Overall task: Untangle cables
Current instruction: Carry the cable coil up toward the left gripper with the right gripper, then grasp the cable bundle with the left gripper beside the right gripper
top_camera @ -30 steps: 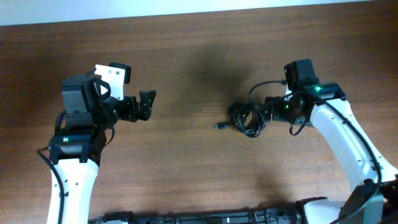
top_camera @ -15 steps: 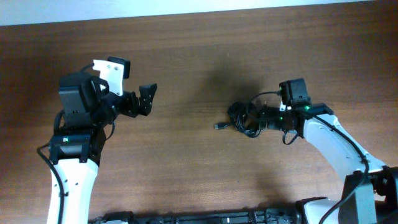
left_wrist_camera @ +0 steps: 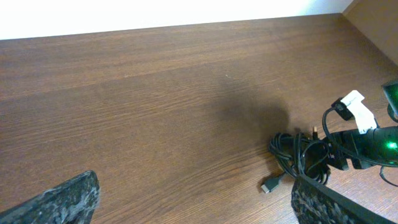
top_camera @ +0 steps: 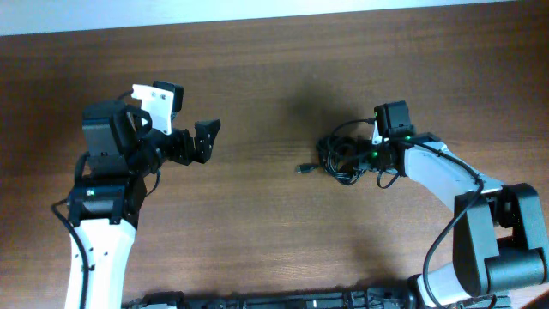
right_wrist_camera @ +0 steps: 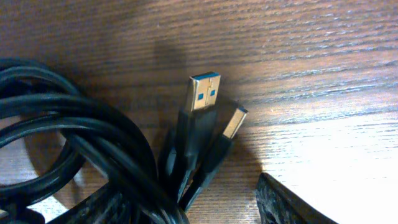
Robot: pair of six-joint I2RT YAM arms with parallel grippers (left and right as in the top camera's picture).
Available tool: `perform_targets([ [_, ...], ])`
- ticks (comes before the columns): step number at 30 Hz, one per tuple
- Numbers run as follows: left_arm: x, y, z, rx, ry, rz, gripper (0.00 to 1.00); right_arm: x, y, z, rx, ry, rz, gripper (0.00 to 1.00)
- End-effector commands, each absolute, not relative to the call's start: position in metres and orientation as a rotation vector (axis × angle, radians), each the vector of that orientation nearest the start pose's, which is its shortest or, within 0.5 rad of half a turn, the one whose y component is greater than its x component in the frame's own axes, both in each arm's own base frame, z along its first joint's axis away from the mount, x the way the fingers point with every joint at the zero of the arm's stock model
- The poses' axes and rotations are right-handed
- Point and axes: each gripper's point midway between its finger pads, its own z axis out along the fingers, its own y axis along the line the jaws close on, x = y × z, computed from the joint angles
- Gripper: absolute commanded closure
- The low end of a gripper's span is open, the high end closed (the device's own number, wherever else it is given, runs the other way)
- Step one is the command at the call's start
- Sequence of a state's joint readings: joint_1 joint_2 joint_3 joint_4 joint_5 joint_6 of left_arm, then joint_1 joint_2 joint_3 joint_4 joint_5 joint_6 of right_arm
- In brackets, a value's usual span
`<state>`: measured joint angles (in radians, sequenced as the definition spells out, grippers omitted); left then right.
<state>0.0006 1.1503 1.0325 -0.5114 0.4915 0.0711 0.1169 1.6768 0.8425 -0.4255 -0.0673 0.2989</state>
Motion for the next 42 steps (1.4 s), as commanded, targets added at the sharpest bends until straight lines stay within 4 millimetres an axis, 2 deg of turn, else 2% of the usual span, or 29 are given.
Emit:
perform_targets([
  [1,0.346,-0.084,0.261,0.369,2.105,-0.513,0.01,0.286,0.034,-0.034,0.228,3.007,0.020,0.51],
  [3,0.346,-0.084,0.261,0.369,2.105,-0.513,0.01,0.285,0.039,-0.034,0.227,3.013,0.065,0.87],
  [4,0.346,-0.084,0.261,0.369,2.105,-0.513,0.01,0.284,0.045,-0.034,0.225,3.021,0.112,0.96],
  [6,0.343,-0.084,0.257,0.365,2.126,-0.519,0.01,0.282,0.064,-0.027,0.217,3.036,0.278,0.96],
  [8,0.339,-0.084,0.252,0.359,2.156,-0.529,0.01,0.293,0.074,-0.012,0.189,3.001,0.367,0.96],
  [10,0.335,-0.084,0.248,0.323,2.187,-0.550,0.01,0.310,0.084,0.017,0.089,2.921,0.439,0.96],
  [12,0.334,-0.086,0.247,0.240,2.210,-0.607,0.01,0.331,0.092,0.064,-0.045,2.772,0.482,0.96],
  [15,0.326,-0.101,0.254,0.288,2.186,-0.733,0.01,0.347,0.101,0.127,-0.170,2.539,0.516,0.96],
  [16,0.324,-0.105,0.256,0.302,2.178,-0.763,0.01,0.350,0.106,0.148,-0.239,2.454,0.531,0.96],
  [17,0.322,-0.108,0.257,0.316,2.171,-0.790,0.01,0.352,0.109,0.179,-0.310,2.331,0.528,0.96],
  [21,0.307,-0.129,0.270,0.401,2.117,-0.968,0.01,0.352,0.112,0.266,-0.411,1.996,0.461,0.96],
  [23,0.304,-0.135,0.274,0.431,2.094,-1.011,0.01,0.348,0.120,0.284,-0.512,1.905,0.414,0.96],
  [24,0.300,-0.148,0.287,0.501,2.028,-1.073,0.01,0.345,0.132,0.296,-0.602,1.825,0.383,0.96],
  [27,0.299,-0.160,0.298,0.474,2.008,-1.146,0.01,0.343,0.142,0.304,-0.642,1.776,0.385,0.96],
  [31,0.294,-0.182,0.311,0.505,1.965,-1.212,0.01,0.343,0.145,0.308,-0.652,1.756,0.387,0.96],
  [37,0.281,-0.216,0.331,0.640,1.852,-1.259,0.01,0.321,0.175,0.328,-0.803,1.613,0.567,0.96],
  [42,0.277,-0.228,0.343,0.696,1.782,-1.256,0.01,0.302,0.190,0.334,-0.893,1.550,0.691,0.96],
])
